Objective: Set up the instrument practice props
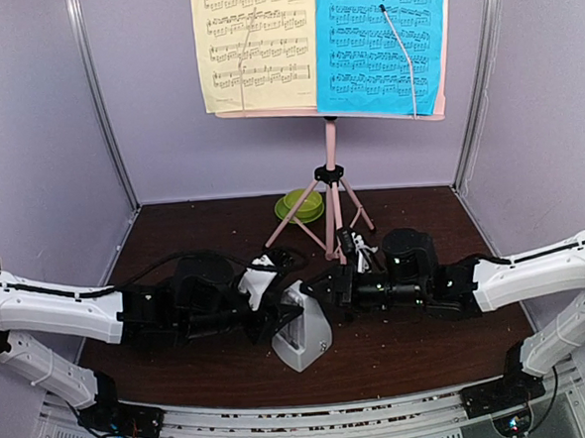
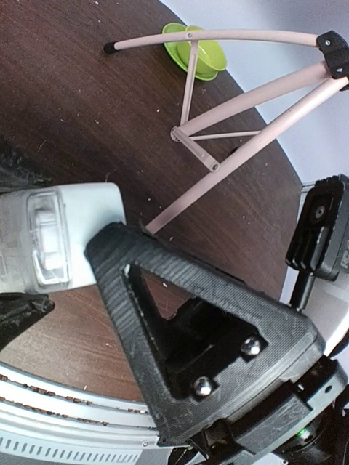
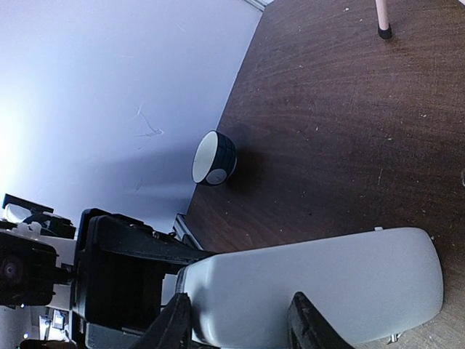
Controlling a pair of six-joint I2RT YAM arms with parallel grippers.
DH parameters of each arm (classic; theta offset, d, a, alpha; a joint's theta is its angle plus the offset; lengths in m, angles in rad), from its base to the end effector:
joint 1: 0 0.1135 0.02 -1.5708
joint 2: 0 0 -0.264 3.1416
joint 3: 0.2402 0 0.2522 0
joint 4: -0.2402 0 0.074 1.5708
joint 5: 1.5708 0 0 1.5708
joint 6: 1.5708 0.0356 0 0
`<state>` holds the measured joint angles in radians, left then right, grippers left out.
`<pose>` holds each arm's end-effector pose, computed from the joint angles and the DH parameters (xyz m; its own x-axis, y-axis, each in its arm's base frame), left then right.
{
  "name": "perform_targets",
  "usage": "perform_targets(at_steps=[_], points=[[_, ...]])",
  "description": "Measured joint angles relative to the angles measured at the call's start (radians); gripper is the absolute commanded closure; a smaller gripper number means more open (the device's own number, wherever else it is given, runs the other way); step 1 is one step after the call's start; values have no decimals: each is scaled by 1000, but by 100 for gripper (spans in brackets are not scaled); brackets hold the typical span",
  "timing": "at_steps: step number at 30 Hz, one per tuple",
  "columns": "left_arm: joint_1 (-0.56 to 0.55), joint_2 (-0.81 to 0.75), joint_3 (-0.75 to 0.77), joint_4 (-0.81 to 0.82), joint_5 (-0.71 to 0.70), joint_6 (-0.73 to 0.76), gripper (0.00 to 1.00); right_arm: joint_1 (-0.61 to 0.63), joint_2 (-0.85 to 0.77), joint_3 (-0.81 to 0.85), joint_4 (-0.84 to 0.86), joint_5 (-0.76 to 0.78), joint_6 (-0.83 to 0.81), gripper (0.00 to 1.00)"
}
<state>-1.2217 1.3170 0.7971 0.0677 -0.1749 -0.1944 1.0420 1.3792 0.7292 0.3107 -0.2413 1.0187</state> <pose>0.1065 -0.2743 0.2518 -0.3150 0.3094 -0.8972 0.8265 0.5541 -0.0992 0.1457 0.2663 0.2361 -0.8987 0.1007 -0.4269 -0.3564 0.3996 0.8446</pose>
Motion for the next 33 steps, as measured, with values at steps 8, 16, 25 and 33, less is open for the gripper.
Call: perform_targets(at_steps=[8,16,25,33], points=[[-21,-130,-106,47,-18,17,92,-6,10,-17,46,-10,-3,57],[12,-197,-109,-24,-67,-33,90,-6,12,8,11,-18,-30,53],[265,-69,144,-385,-52,-105,87,-6,61,175,-197,-4,-117,47],[461,196,323,-637,23,-138,87,-3,85,327,-449,29,-222,40]])
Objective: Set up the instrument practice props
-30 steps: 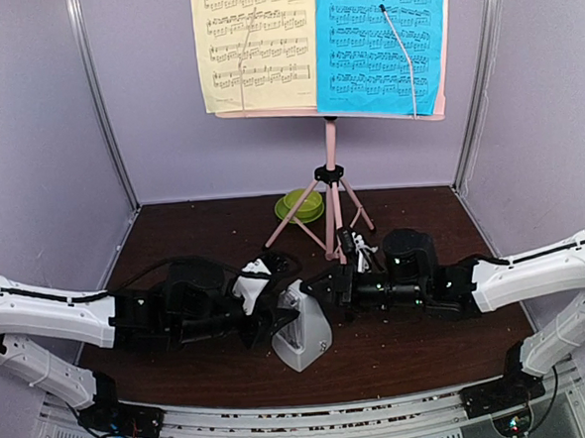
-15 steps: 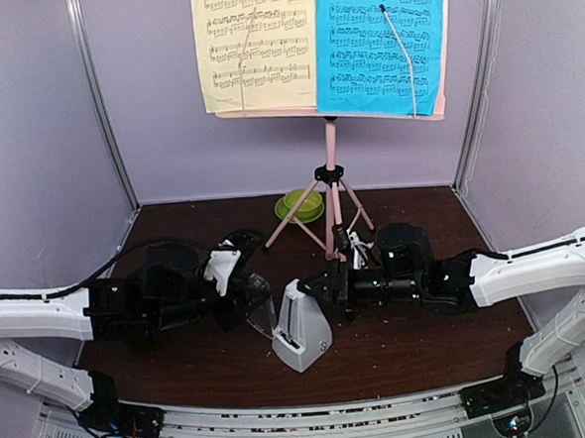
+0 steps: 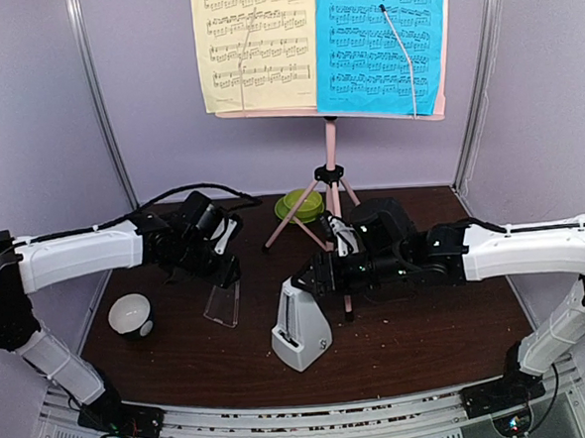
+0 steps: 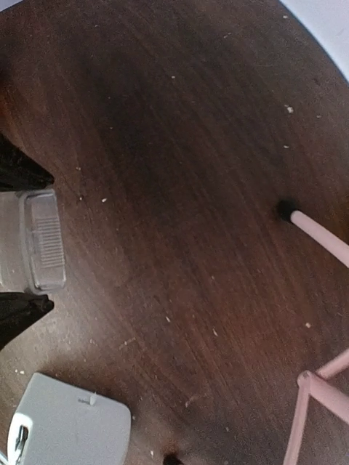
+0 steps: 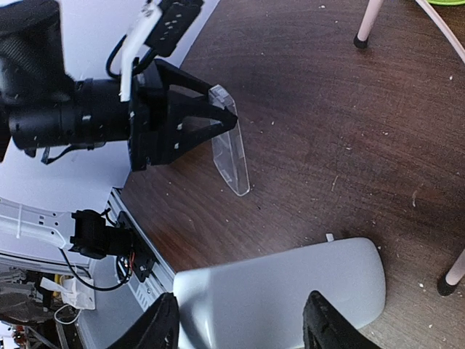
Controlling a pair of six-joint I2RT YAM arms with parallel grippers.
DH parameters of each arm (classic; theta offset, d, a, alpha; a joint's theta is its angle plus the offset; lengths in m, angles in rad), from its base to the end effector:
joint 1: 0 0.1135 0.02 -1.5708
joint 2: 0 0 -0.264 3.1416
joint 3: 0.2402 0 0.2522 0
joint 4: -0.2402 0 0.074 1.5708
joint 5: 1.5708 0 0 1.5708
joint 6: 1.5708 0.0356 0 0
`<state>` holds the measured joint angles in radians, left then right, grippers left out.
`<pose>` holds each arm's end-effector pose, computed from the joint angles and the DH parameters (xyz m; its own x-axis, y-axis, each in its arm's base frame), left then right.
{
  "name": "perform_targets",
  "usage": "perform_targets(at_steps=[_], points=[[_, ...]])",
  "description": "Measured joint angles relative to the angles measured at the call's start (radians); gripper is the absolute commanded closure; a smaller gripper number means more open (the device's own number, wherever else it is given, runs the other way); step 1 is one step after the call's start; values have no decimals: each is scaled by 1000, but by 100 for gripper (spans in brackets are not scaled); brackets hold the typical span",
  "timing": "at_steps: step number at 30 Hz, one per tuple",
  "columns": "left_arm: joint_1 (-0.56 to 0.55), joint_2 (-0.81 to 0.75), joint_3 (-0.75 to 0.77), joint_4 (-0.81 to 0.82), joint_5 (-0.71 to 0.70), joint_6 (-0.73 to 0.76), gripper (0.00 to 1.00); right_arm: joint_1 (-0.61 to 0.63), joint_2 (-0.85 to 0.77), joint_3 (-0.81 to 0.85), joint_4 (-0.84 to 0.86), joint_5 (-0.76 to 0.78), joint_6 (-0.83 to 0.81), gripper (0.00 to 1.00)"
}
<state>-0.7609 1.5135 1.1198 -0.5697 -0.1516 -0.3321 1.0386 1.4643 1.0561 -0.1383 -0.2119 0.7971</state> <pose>0.2329 -0.2143 0.2488 -0.7641 0.2825 -0.5800 0.3915 0.9176 -0.0688 0.1628 0.2912 0.2773 -0.8521 -0.0688 -0.5188 -0.4637 0.5588 0.6875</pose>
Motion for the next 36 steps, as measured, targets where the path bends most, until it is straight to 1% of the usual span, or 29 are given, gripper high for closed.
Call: perform_targets(at_steps=[2,6,11,13,15,16,19,21,22,23,24,27,30,34,36], points=[[34,74,50,-61,11,-6,87,1,0,16,-40,4,-11,38],[93,196,117,-121,41,-20,86,4,-2,34,-90,10,-25,35],[158,294,161,-160,69,-35,85,4,-49,38,-131,18,-31,32],[175,322,170,-167,74,-37,81,4,-78,42,-144,23,-32,32],[189,349,178,-174,80,-38,74,4,-109,48,-151,29,-31,32],[194,360,182,-178,82,-38,68,4,-126,48,-151,31,-31,32],[200,375,183,-192,82,-37,46,4,-187,35,-149,37,-27,32],[203,375,184,-201,81,-37,35,4,-240,-9,-142,45,-25,32],[203,372,184,-202,81,-31,26,4,-272,-49,-136,52,-24,32],[204,367,184,-207,80,-30,18,4,-299,-90,-136,57,-23,32],[204,357,184,-212,80,-31,15,4,-321,-126,-138,61,-19,32],[204,296,180,-217,83,-28,15,5,-384,-267,-144,81,-6,36],[204,185,167,-208,108,-20,21,8,-437,-387,-160,102,8,43],[200,60,104,-147,183,-18,33,29,-445,-454,-158,134,19,53],[190,22,50,-106,226,-27,36,51,-422,-459,-142,147,17,57]])
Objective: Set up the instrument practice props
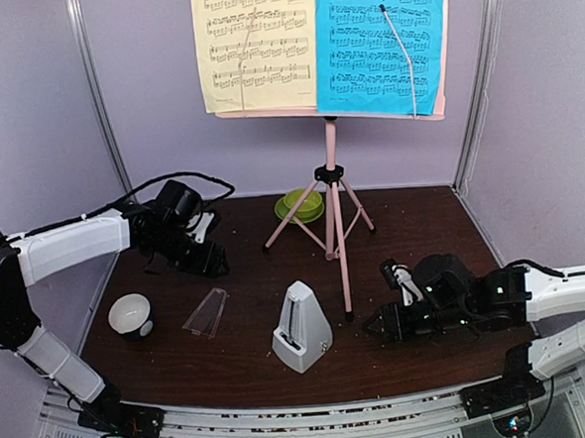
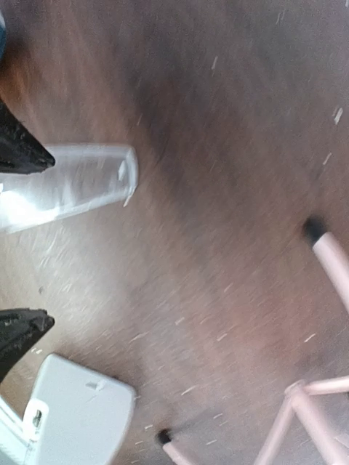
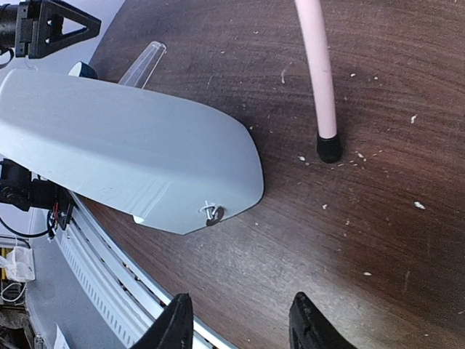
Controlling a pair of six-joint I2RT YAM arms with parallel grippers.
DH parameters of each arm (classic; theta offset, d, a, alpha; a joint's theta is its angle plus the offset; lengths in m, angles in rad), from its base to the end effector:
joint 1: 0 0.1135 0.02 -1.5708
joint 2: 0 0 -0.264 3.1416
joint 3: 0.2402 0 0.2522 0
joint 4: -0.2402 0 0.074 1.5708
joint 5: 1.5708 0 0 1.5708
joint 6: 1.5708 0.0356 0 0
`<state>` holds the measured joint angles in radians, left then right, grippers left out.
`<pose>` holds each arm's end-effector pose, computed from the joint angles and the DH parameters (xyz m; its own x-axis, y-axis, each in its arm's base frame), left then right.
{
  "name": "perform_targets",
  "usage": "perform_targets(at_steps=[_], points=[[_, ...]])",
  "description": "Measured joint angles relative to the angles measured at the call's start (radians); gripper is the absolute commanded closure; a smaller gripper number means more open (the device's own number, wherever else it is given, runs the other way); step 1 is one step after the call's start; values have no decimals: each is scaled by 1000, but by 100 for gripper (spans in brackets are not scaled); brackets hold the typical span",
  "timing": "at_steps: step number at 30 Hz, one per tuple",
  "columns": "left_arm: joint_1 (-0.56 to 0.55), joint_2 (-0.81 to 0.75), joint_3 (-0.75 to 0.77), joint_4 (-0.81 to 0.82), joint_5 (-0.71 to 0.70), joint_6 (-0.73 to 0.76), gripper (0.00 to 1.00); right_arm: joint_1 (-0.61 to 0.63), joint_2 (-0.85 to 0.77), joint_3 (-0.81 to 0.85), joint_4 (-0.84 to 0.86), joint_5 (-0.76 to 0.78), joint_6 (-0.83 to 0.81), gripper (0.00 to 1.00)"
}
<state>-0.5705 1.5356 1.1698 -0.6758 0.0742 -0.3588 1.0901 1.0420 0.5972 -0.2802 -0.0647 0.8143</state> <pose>0.2647 -0.1730 0.2512 -0.8804 0.1489 -0.4502 0.2787 0.9306 -0.2372 0.0977 0.1923 0.2176 -0.8702 -0.0992 -0.4826 -0.3997 0.7149 0.5738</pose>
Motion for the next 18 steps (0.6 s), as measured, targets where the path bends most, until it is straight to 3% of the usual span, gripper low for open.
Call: perform_targets(at_steps=[8,18], points=[[-160,17,-132,114,90,-81,45,100,249,35,125,17,-7,70],[-259,20,-277,307,139,-237,51,111,445,119,241,18,-25,73]])
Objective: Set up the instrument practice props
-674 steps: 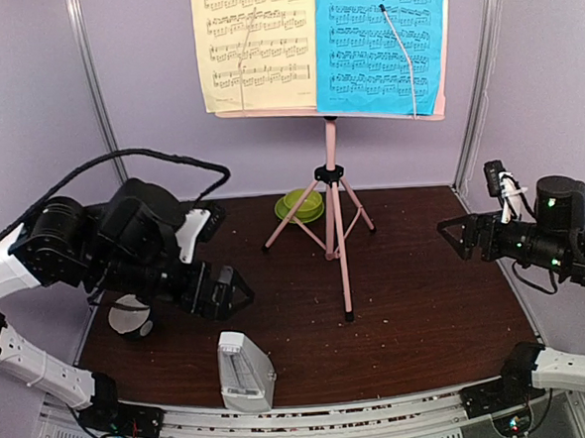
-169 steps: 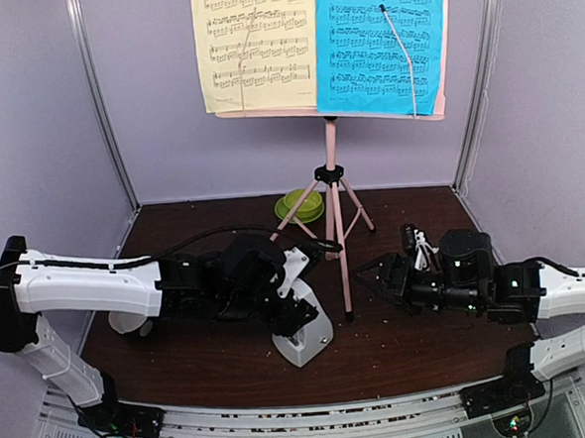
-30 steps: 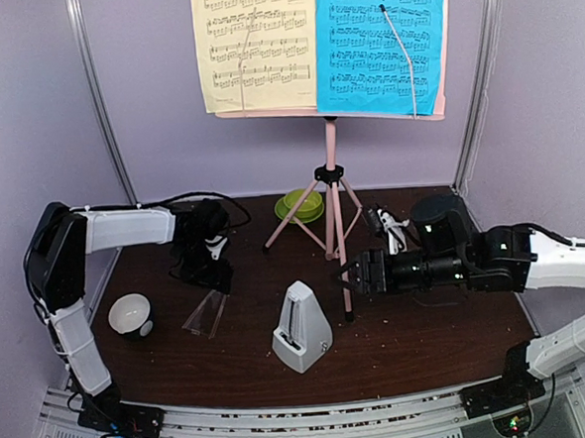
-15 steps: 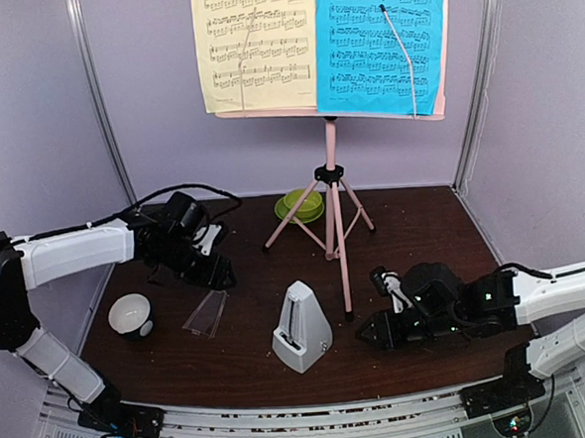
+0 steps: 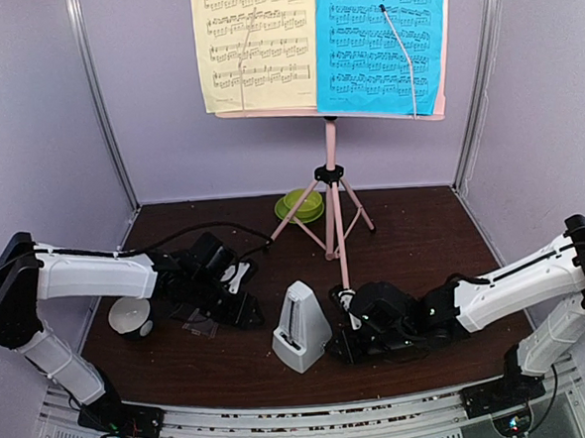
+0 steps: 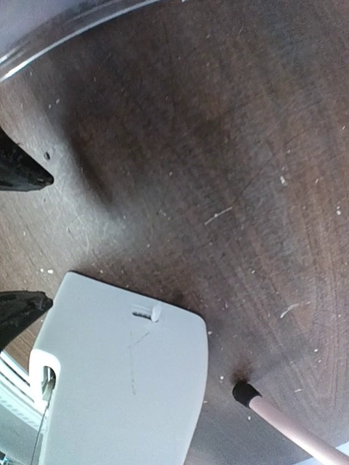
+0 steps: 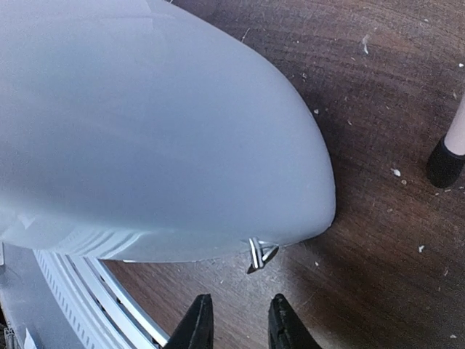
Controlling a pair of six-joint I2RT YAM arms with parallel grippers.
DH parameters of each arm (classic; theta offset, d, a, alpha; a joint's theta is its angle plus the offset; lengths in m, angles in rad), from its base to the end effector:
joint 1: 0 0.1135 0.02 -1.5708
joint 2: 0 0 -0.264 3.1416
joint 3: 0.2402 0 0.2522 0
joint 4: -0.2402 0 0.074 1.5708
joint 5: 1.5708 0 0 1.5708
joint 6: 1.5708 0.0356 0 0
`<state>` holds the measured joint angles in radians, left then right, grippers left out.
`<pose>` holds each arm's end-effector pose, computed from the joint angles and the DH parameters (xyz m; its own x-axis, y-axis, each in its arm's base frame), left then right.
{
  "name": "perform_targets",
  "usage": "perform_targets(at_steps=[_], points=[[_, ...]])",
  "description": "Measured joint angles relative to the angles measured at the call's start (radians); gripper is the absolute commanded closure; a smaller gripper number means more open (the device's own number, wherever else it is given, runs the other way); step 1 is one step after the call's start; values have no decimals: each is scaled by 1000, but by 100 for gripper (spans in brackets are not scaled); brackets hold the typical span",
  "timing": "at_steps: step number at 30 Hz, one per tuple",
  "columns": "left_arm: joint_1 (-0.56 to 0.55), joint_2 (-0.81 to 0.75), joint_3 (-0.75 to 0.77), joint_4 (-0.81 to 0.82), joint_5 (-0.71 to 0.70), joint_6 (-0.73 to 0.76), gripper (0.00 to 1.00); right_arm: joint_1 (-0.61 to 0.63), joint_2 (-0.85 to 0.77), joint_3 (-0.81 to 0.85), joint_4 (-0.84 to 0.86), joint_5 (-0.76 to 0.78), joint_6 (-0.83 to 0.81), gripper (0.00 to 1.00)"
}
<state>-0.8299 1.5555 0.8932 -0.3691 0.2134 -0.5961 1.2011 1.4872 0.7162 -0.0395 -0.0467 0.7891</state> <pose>0.1982 -0.2279 0.1808 -0.9253 0.1986 -0.3230 0.3324 0.8349 -0.4387 0.1036 0.2719 0.1695 -0.8538 -0.2411 -0.4615 -0.4785 0.7127 0.5129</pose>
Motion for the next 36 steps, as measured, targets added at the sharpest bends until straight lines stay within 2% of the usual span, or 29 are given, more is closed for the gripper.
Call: perform_targets(at_steps=[14,25,30,36], points=[[-24,16,-63,156,35,-103,55,-50,92,80,-5,63,-107,73],[-33,34,-64,174,25,-133,56,-105,172,227,-85,97,-226,71],[-34,34,-65,179,19,-151,56,-119,171,263,-111,108,-257,64],[-39,17,-114,224,14,-188,56,-119,59,240,-132,93,-263,45]])
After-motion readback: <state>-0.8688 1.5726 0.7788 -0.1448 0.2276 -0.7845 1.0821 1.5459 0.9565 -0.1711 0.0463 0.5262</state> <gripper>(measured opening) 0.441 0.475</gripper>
